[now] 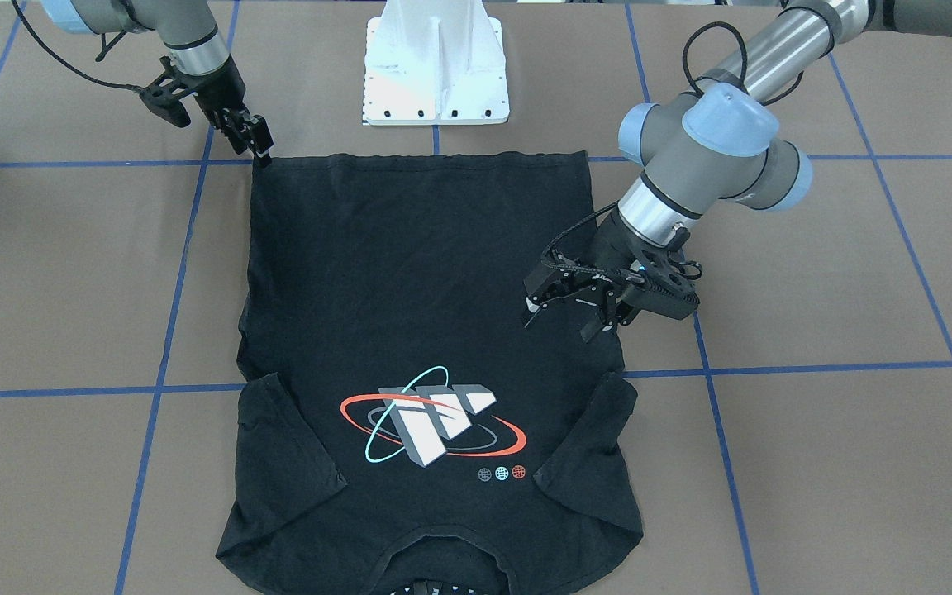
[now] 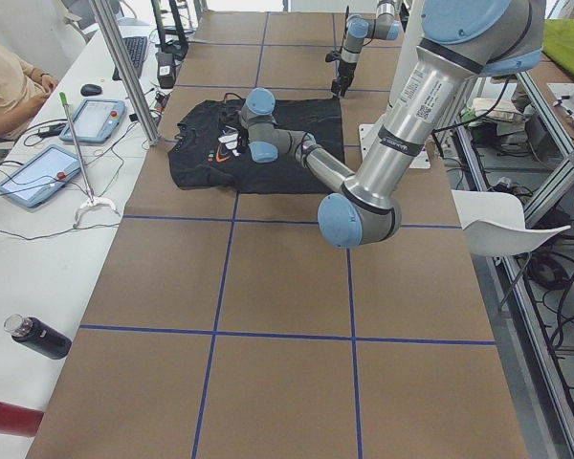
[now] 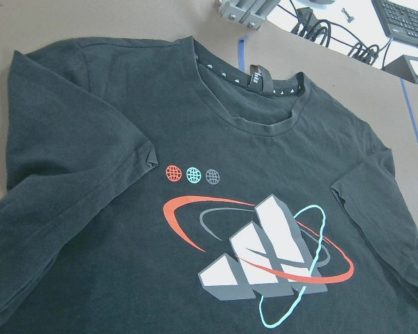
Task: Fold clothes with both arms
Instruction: 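Move the left gripper down to the other bottom hem corner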
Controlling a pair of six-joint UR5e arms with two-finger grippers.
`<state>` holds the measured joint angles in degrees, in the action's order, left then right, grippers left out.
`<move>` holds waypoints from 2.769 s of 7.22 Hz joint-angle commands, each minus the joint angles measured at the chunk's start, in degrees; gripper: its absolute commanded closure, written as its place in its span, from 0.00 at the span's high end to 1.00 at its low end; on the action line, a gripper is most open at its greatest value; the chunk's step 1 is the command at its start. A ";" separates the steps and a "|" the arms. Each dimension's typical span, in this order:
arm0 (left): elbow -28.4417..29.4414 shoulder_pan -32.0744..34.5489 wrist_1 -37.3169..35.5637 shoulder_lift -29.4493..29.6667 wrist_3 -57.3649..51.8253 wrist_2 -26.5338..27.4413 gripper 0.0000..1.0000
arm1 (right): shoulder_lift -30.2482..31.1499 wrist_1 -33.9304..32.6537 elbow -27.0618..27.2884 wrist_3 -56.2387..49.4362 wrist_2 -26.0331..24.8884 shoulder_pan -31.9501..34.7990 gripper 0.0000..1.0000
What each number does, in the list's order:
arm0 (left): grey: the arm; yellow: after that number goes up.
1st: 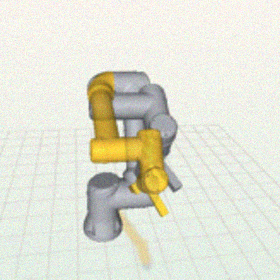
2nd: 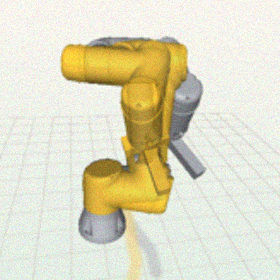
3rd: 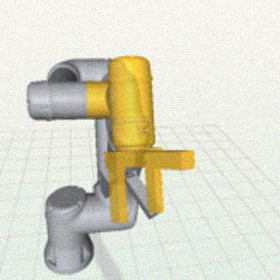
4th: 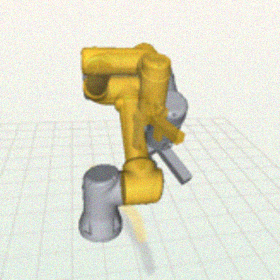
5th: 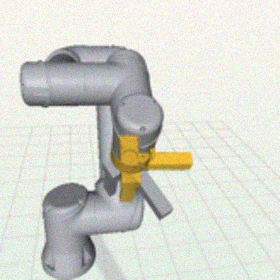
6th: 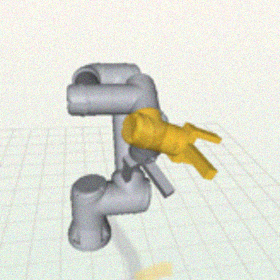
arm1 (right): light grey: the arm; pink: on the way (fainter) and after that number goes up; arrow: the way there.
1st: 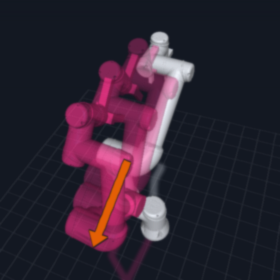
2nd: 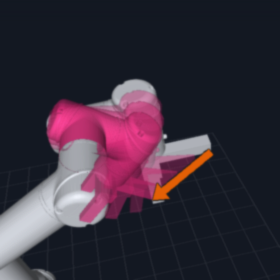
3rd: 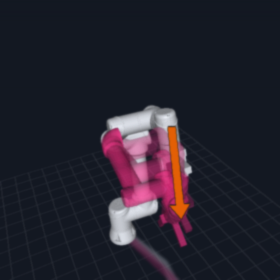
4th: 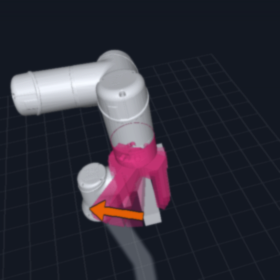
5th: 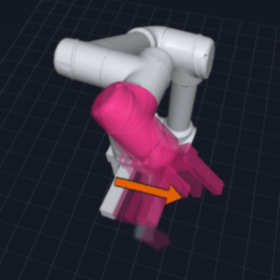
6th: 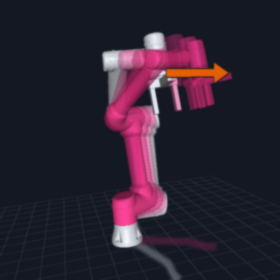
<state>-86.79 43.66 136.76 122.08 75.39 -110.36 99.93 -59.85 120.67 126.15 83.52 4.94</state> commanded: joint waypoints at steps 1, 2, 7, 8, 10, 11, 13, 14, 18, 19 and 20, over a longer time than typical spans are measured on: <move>-0.05 -0.06 0.00 -0.18 -0.07 0.24 0.98 | -0.17 0.00 0.18 0.07 -0.20 -0.19 0.66; -0.13 -0.06 0.00 -0.18 -0.07 0.24 0.98 | -0.17 0.00 0.27 -0.02 -0.55 -0.19 0.66; -0.05 -0.06 0.00 -0.18 -0.07 0.77 0.98 | -0.08 0.00 0.18 0.06 -0.64 -1.16 0.21; -0.13 -0.06 0.00 -0.27 -0.07 0.77 0.98 | 0.00 0.00 0.18 0.07 -0.73 -1.07 0.00; -0.39 -0.06 0.09 -0.62 -0.07 0.68 0.98 | 0.01 0.09 0.35 0.07 -0.73 -0.98 0.00; -1.27 -0.06 0.18 -2.27 0.02 0.50 0.98 | 0.09 0.09 0.35 0.07 -0.64 -0.98 0.00; -10.55 -0.33 -0.09 -9.36 7.27 -4.82 0.94 | 0.79 0.09 2.80 -0.02 0.15 -0.89 0.00; -17.03 -3.20 0.09 -15.59 10.45 -4.25 0.95 | 1.23 0.09 2.90 -0.02 0.93 -0.89 0.00; -28.35 -27.86 -0.18 -36.02 27.13 18.38 0.95 | 2.20 0.26 4.66 -0.81 3.31 -0.72 0.00; -28.35 -32.36 -1.31 -37.26 29.88 21.56 0.94 | 2.03 0.26 4.84 -0.73 4.01 -0.46 0.00; -28.43 -34.06 -1.49 -37.44 32.43 22.29 0.89 | 2.11 0.26 4.75 -0.73 4.10 -0.37 0.00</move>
<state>-115.07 13.18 135.74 85.61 104.37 -90.34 102.02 -59.59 125.40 125.42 87.26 4.42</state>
